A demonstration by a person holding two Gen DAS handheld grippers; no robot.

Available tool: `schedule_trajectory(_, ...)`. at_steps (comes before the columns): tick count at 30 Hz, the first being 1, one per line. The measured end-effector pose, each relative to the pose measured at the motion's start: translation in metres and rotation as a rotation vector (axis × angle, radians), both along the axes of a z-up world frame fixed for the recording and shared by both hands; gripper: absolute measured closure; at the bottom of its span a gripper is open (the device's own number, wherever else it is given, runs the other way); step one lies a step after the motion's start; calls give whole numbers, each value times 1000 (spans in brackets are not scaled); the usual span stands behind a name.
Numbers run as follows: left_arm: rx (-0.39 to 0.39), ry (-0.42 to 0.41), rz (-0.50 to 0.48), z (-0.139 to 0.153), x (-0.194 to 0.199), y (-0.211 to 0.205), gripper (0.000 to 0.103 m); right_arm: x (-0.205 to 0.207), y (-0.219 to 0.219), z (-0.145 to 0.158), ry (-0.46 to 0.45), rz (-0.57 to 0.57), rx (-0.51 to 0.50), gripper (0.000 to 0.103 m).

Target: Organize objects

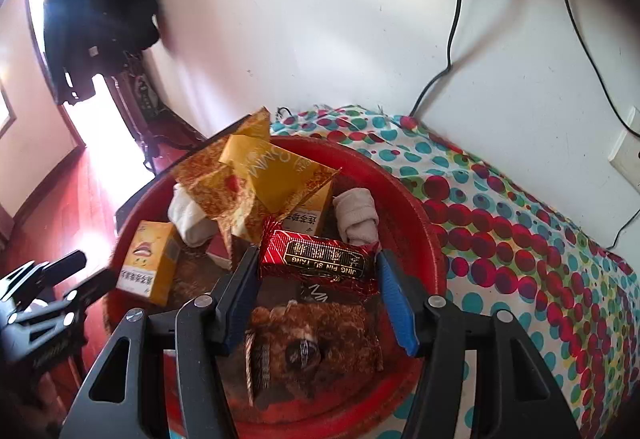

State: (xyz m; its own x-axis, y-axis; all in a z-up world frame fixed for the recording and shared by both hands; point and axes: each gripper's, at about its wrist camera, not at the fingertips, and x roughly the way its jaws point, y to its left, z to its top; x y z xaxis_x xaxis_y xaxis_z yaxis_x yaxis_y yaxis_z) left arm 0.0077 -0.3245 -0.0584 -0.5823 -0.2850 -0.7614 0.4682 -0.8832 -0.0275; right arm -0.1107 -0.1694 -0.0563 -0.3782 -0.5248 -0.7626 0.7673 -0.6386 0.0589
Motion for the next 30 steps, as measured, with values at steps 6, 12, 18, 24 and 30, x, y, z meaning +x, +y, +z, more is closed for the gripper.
schedule_trajectory(6, -32, 23, -60, 14, 0, 15, 47, -3, -2, -11, -15, -24, 17, 42)
schedule_trajectory(12, -47, 16, -102, 18, -3, 27, 47, 9, 6, 6, 54, -43, 0, 6)
schedule_trajectory(18, -31, 21, -133, 32, 0, 39, 47, 31, 31, 24, 103, -34, 29, 1)
schedule_trajectory(24, -33, 10, -172, 44, 2, 56, 47, 54, 69, 23, 102, -67, 106, 0)
schedule_trajectory(30, -68, -20, -186, 48, 2, 72, 47, 76, 87, 13, 109, -49, 151, 0)
